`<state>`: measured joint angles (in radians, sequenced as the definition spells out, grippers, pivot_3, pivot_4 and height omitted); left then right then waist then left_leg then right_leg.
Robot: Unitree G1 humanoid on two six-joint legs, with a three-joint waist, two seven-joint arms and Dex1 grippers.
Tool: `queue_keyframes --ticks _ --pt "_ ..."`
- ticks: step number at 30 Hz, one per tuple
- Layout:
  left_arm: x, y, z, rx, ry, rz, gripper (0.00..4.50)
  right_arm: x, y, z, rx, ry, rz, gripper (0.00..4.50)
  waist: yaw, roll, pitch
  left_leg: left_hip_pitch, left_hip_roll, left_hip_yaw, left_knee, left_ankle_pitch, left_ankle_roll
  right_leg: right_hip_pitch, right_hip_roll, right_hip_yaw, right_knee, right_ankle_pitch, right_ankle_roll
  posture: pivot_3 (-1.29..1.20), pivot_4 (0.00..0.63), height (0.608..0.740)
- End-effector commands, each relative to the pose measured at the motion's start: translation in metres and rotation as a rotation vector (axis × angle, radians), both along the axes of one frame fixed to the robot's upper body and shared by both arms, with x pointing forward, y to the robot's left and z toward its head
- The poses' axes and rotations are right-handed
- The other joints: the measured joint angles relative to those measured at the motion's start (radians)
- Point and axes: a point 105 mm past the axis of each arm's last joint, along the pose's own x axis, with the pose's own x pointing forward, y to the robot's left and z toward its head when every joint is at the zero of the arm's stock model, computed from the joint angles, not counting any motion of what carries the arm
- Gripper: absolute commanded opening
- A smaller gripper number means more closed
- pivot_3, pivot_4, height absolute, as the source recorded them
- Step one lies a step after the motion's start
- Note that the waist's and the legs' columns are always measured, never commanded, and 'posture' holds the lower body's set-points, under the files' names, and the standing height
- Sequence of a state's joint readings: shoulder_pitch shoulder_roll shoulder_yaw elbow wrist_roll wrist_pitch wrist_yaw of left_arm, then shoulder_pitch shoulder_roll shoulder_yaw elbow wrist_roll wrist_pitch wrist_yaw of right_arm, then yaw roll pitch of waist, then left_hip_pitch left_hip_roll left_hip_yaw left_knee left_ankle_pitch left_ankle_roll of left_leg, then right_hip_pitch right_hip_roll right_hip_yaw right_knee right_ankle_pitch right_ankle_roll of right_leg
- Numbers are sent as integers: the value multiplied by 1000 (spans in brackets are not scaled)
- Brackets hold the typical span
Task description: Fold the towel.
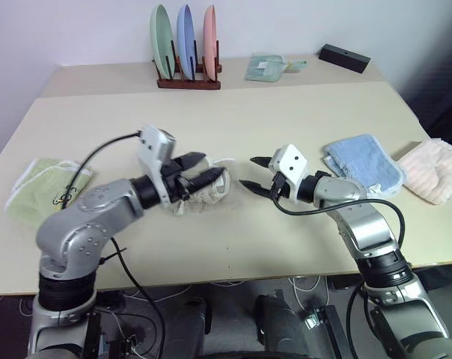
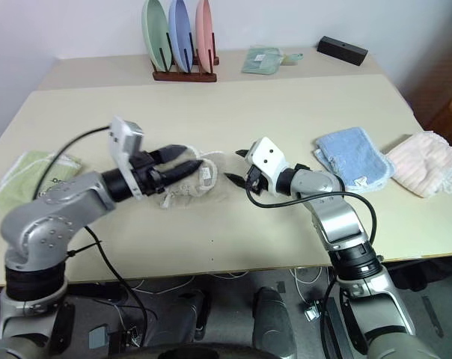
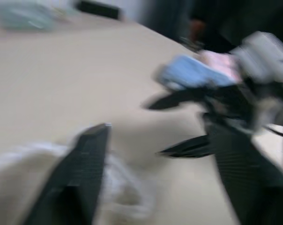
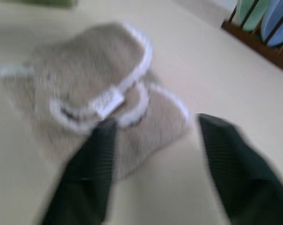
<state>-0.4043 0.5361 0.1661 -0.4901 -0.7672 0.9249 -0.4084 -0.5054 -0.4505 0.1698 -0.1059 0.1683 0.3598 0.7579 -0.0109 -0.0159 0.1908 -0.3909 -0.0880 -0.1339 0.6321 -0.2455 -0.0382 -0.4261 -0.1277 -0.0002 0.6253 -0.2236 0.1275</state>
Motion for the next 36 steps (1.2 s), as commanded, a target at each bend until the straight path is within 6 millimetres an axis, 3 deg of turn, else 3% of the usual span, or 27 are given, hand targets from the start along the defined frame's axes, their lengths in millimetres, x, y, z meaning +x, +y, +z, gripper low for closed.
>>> queue_keyframes --ticks 1,2,3,7,10,14,17,20,22,25,29,32,36 --pt "14 34 -16 147 -16 172 900 2 18 25 88 -31 26 619 -7 0 0 0 0 0 -1 0 0 0 0 0 0 0 0 0 150 737" --pt "17 40 -22 173 -11 205 448 4 24 27 103 -23 30 177 -8 1 0 1 0 0 -1 0 0 -1 0 1 0 0 0 0 150 737" --pt "20 40 -24 137 -9 220 416 5 31 25 111 -7 32 77 -6 1 0 1 0 0 -1 0 0 -1 0 1 1 0 0 0 150 737" --pt "29 34 -46 34 51 244 416 3 65 5 101 63 92 77 1 0 0 0 0 -2 0 0 0 -1 0 0 1 0 0 0 150 737" --pt "30 26 -66 72 84 223 416 7 78 -15 65 112 83 77 -2 0 0 0 0 -2 0 0 0 -1 0 0 1 0 0 0 150 737" --pt "31 19 -101 170 138 200 416 20 73 -59 -8 229 -28 77 -3 0 0 0 -1 -1 -1 0 -1 -1 0 0 2 0 -1 0 150 737" --pt "29 19 -122 212 167 191 416 24 63 -76 -55 245 -73 77 -4 1 -3 0 0 0 -1 0 -1 -2 0 0 3 0 -1 0 150 737" --pt "26 18 -130 214 162 182 416 24 57 -71 -32 229 -85 77 -3 2 -4 2 0 0 -1 0 -1 0 0 0 3 0 -1 0 150 737" --pt "25 19 -120 169 122 187 416 23 53 -53 51 237 -68 77 -2 2 -5 2 0 -1 0 0 -1 0 0 0 3 1 -1 0 150 737" --pt "23 26 -102 109 64 220 408 15 45 -32 136 266 -31 947 -2 2 -5 2 0 -3 -1 0 -1 0 0 0 3 1 -1 0 150 737" --pt "13 53 -71 101 -47 281 408 7 22 -10 218 351 -47 2897 -8 2 -4 1 0 -3 -1 0 -1 -2 0 0 3 1 -1 0 150 737" --pt "-3 69 -63 169 -98 273 408 7 8 -11 266 476 -123 4400 -10 2 -4 1 1 -3 -2 0 -1 -3 1 0 3 0 -1 0 150 737" --pt "-20 74 -59 218 -98 216 408 9 9 -23 320 617 -167 4464 -3 3 -4 0 1 -3 -1 0 0 -2 0 0 3 0 -1 0 150 737"
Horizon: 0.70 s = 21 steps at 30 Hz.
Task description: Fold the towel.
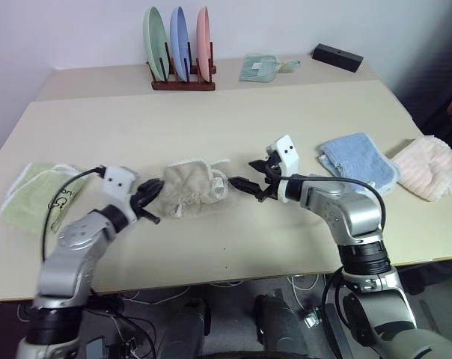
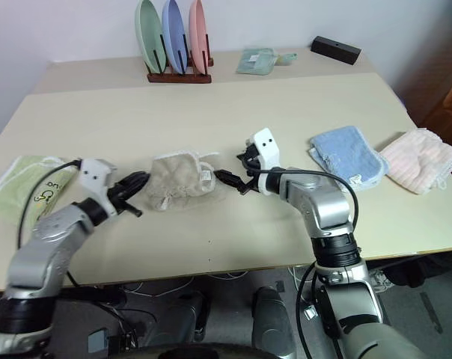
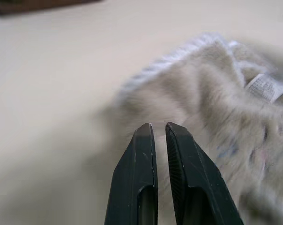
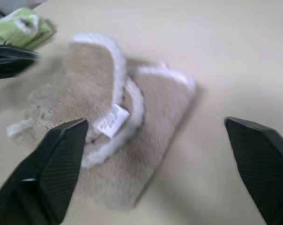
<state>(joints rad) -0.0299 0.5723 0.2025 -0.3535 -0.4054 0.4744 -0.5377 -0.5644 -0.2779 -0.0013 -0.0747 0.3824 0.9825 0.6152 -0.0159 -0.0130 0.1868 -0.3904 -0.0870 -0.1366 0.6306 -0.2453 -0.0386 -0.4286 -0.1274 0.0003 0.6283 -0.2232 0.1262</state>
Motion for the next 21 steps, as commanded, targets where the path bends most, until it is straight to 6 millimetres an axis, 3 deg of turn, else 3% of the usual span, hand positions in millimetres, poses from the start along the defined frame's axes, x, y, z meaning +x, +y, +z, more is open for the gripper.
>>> queue_keyframes --ticks 1,12,16,21 --pt "-12 -3 17 24 -50 -68 408 2 10 3 79 78 -1 4464 2 0 0 0 0 0 0 0 0 0 0 0 0 0 0 0 150 737" --pt "-23 -9 12 15 -17 -90 408 8 60 -10 156 225 75 4464 -4 0 0 0 0 0 -1 0 0 0 0 0 0 0 0 0 150 737" --pt "-24 -11 11 10 -20 -85 408 8 71 -6 185 233 101 3181 -4 0 0 0 0 0 -1 0 0 0 0 0 0 0 0 0 150 737" --pt "-25 -10 9 4 -21 -68 408 5 72 -3 206 236 112 602 -2 0 0 0 0 0 0 0 0 0 0 0 0 0 0 0 150 737"
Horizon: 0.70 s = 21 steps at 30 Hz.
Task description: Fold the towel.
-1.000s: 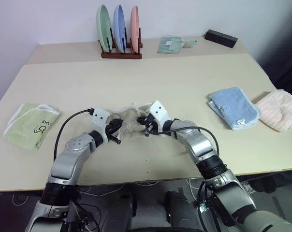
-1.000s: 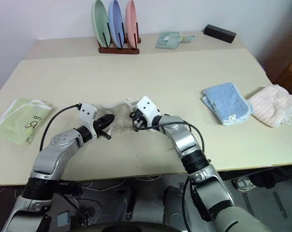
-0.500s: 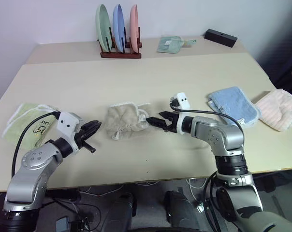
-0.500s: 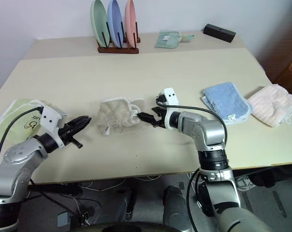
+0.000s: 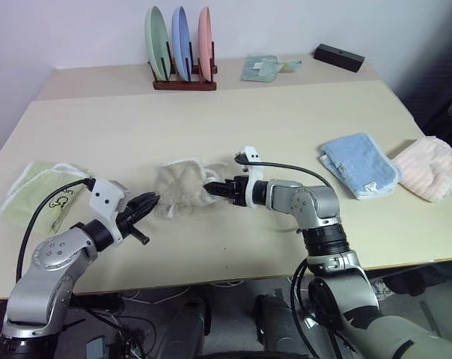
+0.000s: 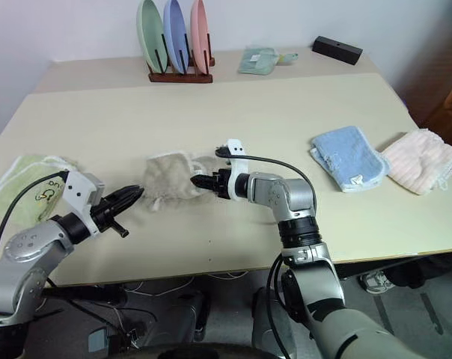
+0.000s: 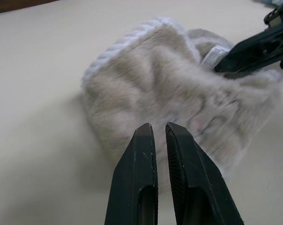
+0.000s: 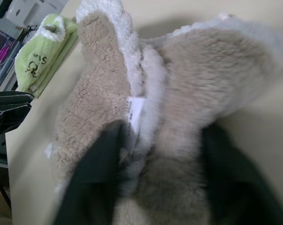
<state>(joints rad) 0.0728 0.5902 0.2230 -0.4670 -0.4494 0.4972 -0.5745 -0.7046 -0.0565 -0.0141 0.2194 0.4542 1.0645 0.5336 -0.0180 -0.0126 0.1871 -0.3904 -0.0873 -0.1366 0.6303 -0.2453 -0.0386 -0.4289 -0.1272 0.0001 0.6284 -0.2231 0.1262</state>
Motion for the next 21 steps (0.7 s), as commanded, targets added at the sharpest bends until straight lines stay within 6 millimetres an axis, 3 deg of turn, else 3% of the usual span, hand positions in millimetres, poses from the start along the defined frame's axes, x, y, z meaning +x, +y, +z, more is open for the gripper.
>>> queue_keyframes --ticks 1,5,8,11,15,17,19,21 --pt "-2 -1 11 0 -48 1 408 -1 5 21 60 -46 21 65 0 0 0 0 0 0 0 0 0 0 0 0 0 0 0 0 150 737" --pt "-1 -2 10 -9 -48 5 408 0 -3 36 110 -64 -5 26 0 0 0 0 0 0 0 0 0 0 0 0 0 0 0 0 150 737" --pt "0 -5 9 -14 -50 -1 408 9 -29 71 228 -136 -109 26 2 0 0 0 0 0 0 0 0 0 0 0 0 0 0 0 150 737" --pt "6 -12 10 -39 -49 -24 408 21 -94 119 318 -280 -334 26 11 1 1 -1 -1 0 1 0 0 0 -1 0 0 0 0 0 150 737" --pt "11 -22 10 -61 -46 -61 408 21 -150 149 345 -359 -516 26 13 1 1 -1 -1 1 0 0 0 0 -1 -1 -1 0 0 0 150 737" --pt "18 -33 8 -64 -42 -104 408 18 -202 167 355 -403 -690 26 7 1 1 -1 -1 2 0 0 0 0 -1 -1 -1 0 0 0 150 737" --pt "27 -43 8 -75 -42 -145 408 9 -247 170 348 -403 -858 26 7 2 1 -1 -1 3 0 0 0 0 -1 -1 -1 0 0 0 150 737" --pt "32 -51 8 -80 -45 -173 408 4 -273 157 337 -347 -981 26 8 2 1 -2 -1 4 0 0 1 1 -1 -1 -1 0 0 0 150 737"
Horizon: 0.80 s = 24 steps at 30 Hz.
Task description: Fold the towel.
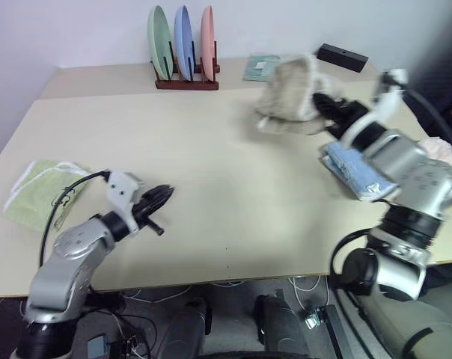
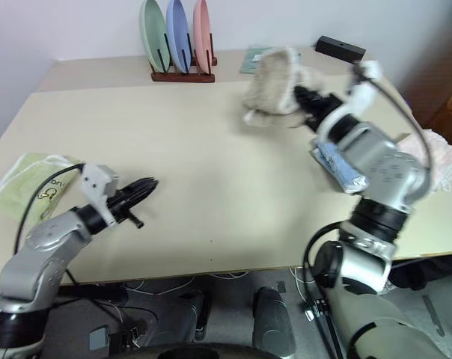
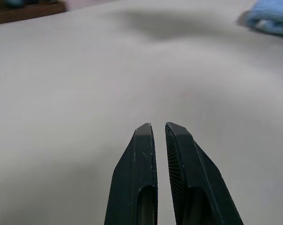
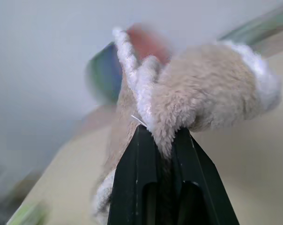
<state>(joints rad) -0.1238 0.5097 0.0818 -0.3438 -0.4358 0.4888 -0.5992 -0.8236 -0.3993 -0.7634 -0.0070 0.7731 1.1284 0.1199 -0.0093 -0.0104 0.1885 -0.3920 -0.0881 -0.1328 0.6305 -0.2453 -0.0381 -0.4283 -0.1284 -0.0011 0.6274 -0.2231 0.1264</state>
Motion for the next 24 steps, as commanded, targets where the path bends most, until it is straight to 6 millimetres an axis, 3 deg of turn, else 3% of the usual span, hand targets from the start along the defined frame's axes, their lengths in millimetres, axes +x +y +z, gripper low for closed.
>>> queue_keyframes --ticks 1,2,4,7,14,17,24 --pt "6 -12 4 2 -32 -51 408 -14 -45 -8 80 46 -192 26 -4 0 0 0 0 0 0 0 0 0 0 0 0 0 0 0 150 737" --pt "8 -13 4 2 -33 -58 408 -17 -52 -14 96 74 -231 26 -6 0 0 1 0 1 0 0 1 0 0 0 0 0 0 0 150 737" --pt "11 -19 4 -3 -35 -75 408 -29 -76 -51 182 210 -347 26 -9 0 -1 1 1 2 0 0 1 0 0 1 0 0 0 0 150 737" --pt "13 -24 2 -4 -33 -92 408 -42 -82 -87 179 371 -392 26 -8 2 0 1 1 2 0 0 1 0 0 1 0 0 0 0 150 737" --pt "11 -34 -7 -8 -10 -126 408 -50 -85 -98 158 420 -432 26 -6 5 0 1 1 4 1 0 2 1 0 2 0 0 0 0 150 737" --pt "11 -38 -10 -9 -6 -139 408 -48 -85 -86 97 355 -436 954 -6 5 0 1 1 4 1 -1 2 1 0 2 0 0 0 0 150 737" --pt "13 -37 -10 -17 -10 -129 408 -57 -104 -68 -32 292 -553 4402 -5 5 0 1 1 3 1 -1 2 1 0 2 0 0 0 0 150 737"
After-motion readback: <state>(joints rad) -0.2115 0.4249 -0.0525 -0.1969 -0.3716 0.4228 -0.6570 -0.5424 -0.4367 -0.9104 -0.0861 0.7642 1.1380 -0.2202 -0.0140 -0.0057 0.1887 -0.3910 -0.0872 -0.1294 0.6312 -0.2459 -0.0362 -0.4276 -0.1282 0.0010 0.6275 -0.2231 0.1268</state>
